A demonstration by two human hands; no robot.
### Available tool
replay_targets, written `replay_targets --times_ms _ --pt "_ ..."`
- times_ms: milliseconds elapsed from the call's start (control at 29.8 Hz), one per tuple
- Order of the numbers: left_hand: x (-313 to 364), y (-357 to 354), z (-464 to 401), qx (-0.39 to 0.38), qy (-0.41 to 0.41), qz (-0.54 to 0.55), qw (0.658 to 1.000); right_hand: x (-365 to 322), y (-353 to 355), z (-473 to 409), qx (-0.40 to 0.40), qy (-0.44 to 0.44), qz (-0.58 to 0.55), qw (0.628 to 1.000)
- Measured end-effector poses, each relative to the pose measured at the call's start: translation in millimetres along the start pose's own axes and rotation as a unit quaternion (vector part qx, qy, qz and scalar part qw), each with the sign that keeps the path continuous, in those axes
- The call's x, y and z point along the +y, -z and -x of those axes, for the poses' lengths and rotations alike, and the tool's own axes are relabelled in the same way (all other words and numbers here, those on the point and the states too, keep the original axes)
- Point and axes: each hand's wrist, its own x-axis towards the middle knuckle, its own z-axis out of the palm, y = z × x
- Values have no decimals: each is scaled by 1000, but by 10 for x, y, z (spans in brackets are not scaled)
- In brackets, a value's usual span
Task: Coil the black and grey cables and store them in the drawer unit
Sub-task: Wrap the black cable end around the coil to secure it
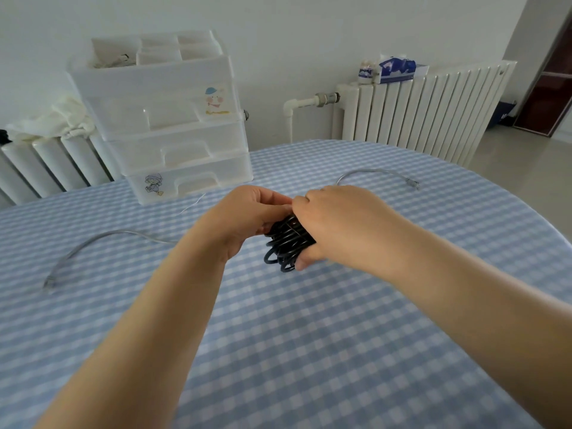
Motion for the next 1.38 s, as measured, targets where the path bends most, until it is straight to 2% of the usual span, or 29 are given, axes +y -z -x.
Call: replay_targets --times_ms 302,538,638,773,907,974,1075,1209,1377 --pt "6 -45 17 -12 -18 -32 999 183 -42 42 -14 30 -35 999" --pt "-85 -18 -27 -26 -17 -55 998 187 -102 6 -24 39 -5 999" --pt "-131 6 -26 -61 -13 -73 995 167 -182 16 -8 65 17 998" --pt "-158 30 -14 -97 -6 -62 993 174 -268 25 57 111 70 990" --pt "-152 8 -3 -117 -17 -32 992 255 -270 38 49 118 37 991" --pt "-137 -3 -2 -126 -22 -13 992 296 -224 80 55 106 -13 993" --pt "-121 -10 -6 -167 -26 22 985 281 -135 186 -13 24 -144 989" --pt "-170 -43 -16 -209 -12 106 972 223 -143 262 -15 -45 -349 936" --pt "-212 -98 -40 -193 -2 172 966 242 -288 251 16 -74 -473 878"
